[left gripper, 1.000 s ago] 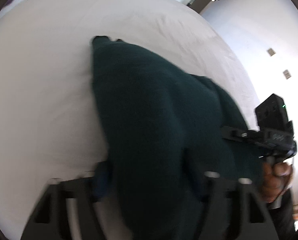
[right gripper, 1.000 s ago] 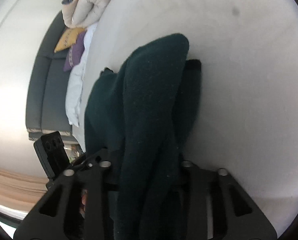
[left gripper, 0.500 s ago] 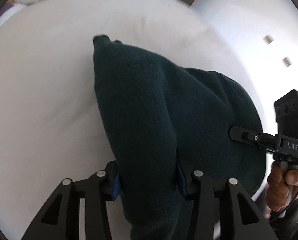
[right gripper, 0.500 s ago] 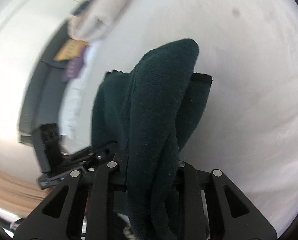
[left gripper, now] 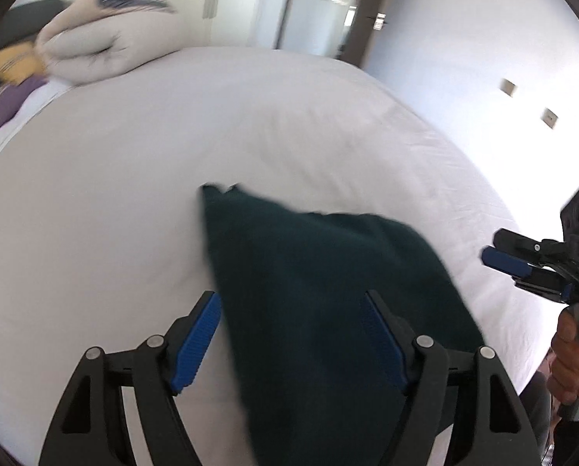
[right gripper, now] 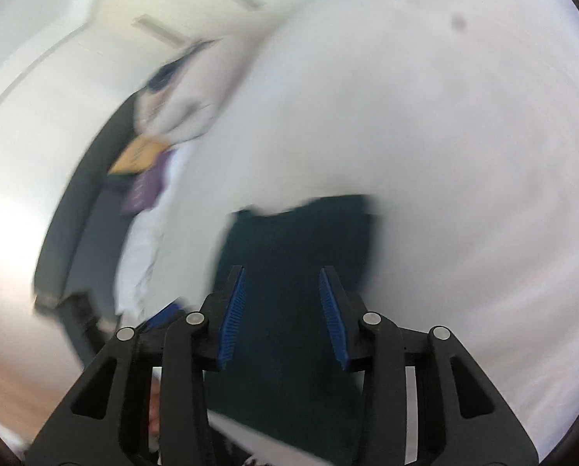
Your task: Fold small clothes
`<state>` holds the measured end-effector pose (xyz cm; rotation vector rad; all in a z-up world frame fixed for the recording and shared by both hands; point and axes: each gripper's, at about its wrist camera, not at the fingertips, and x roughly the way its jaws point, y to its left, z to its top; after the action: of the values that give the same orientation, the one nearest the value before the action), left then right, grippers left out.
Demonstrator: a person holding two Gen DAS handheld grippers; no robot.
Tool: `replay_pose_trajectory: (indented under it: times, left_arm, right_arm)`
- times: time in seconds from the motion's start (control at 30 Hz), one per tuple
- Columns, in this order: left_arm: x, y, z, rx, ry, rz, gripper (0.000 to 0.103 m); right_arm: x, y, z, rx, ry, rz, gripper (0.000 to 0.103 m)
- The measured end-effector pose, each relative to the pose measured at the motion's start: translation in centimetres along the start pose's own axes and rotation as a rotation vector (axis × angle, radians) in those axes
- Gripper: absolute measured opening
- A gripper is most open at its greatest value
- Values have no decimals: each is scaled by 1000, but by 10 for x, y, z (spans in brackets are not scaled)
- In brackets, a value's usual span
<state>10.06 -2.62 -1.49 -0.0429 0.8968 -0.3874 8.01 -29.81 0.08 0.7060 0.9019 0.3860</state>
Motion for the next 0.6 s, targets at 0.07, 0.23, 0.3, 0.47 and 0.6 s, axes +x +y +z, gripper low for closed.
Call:
replay_pose_trajectory:
  times: [0.07,0.23,0.3,0.47,0.6]
  left_arm:
    - [22,-2,7,-7,17,11,76]
    - [85,20,1,-58,122,46,83]
    - [91,32,-7,-93,90,14,91]
    - [93,44,-21,-150,59,-10,100]
    - [78,41,-27,-197,72,3,95]
  right_arm:
    - [16,20,5,-53,47,6,37]
    - [71,-21,17,55,141,-125,30]
    - [96,-36,23,86,145,-140,14]
    - [95,-56,26,115,133,-80,5]
    - [55,-30,6,44,68,-54,9]
